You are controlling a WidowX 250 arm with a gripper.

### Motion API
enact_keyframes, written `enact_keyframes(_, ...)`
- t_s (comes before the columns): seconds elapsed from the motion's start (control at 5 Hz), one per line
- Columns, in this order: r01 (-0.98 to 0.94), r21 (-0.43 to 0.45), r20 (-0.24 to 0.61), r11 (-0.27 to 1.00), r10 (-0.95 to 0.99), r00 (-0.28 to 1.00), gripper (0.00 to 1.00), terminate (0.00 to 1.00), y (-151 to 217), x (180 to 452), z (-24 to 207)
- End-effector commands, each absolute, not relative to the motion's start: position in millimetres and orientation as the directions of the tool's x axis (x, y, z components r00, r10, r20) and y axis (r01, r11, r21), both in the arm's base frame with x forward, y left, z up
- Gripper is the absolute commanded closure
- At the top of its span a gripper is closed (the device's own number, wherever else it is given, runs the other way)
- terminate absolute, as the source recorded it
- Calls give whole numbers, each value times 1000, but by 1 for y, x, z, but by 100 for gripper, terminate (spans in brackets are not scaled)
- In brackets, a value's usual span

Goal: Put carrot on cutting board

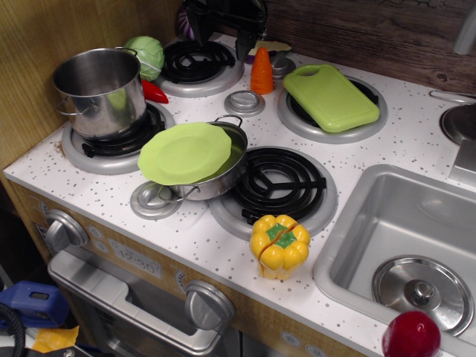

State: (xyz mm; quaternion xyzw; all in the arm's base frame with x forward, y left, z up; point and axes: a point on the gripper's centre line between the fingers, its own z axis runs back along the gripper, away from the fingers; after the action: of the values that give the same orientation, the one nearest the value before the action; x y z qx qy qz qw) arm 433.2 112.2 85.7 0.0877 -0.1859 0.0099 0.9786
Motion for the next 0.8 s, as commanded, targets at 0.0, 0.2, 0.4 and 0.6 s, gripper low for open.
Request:
enact_keyframes(0.0, -52, 168, 366, 984, -13, 931, 0, 0, 112, 433, 86)
enact_keyframes(0.2, -47, 187, 395, 981, -31, 918, 0, 0, 111, 443, 85)
enact_keyframes(0.4, -33, 181, 434, 983, -50, 899, 0, 0, 108, 451, 82)
enact_keyframes(0.6, -15, 183, 471, 983, -74, 879, 0, 0, 103, 459, 78)
